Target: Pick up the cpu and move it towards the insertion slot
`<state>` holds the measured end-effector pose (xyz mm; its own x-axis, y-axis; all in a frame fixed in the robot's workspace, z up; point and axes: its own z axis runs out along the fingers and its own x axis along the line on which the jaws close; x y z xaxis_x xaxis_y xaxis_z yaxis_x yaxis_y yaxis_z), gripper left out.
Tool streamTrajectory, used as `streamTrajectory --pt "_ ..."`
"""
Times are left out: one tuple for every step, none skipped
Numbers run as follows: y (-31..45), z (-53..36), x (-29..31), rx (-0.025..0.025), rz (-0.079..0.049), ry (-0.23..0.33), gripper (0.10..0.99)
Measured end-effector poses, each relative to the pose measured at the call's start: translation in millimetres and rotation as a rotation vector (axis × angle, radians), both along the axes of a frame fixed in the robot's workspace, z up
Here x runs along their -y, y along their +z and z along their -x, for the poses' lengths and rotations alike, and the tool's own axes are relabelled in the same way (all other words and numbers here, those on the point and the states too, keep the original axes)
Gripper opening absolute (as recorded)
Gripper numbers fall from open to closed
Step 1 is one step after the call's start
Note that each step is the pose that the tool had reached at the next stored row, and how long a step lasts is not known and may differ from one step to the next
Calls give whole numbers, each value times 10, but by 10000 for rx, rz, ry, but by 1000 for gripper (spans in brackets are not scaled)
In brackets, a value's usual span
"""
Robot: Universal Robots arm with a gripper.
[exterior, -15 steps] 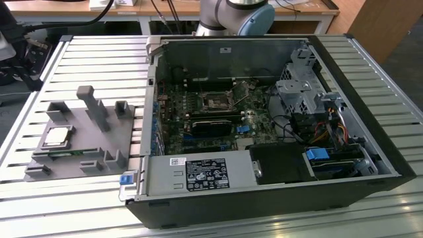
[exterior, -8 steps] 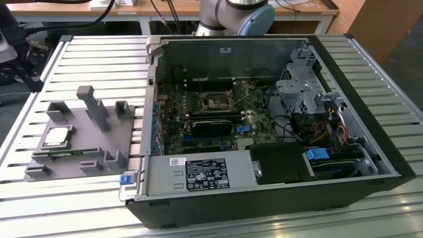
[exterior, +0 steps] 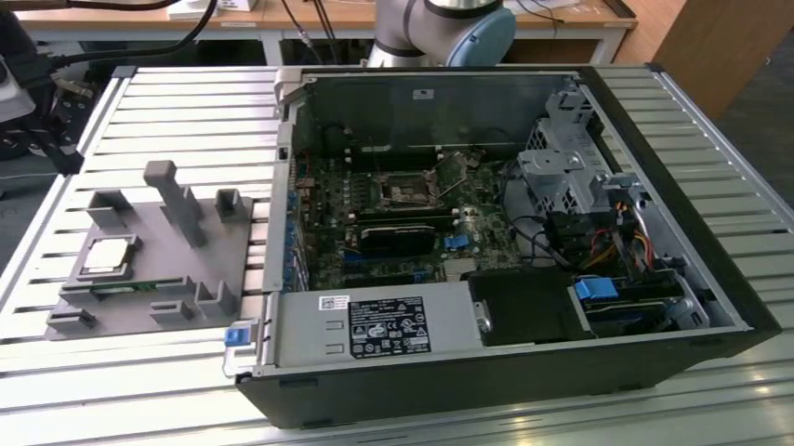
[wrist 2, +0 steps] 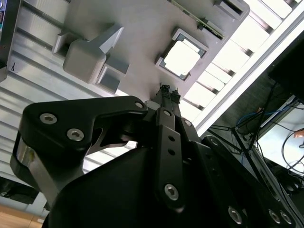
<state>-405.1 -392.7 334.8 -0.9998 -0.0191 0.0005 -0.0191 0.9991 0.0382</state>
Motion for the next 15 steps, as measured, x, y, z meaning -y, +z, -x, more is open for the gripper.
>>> streamTrajectory --pt "-3 0 0 0 0 0 106" --pt "-7 0 0 0 -1 0 106" --pt "-11 0 0 1 -1 0 106" --pt "-15 0 0 1 -1 0 106" --pt "-19 0 0 1 -1 -1 106" --pt "-22 0 0 0 0 0 106" --pt "-26 0 0 1 -1 0 106" --pt "-28 0 0 0 0 0 106" --pt "-32 0 0 0 0 0 106" --pt "-35 0 0 0 0 0 106" --pt "-38 0 0 0 -1 0 106" --pt "-41 0 0 0 0 -1 106" --pt "-43 0 0 0 0 0 106" --pt "-46 0 0 0 0 0 106" --pt "-49 0 0 1 0 0 106"
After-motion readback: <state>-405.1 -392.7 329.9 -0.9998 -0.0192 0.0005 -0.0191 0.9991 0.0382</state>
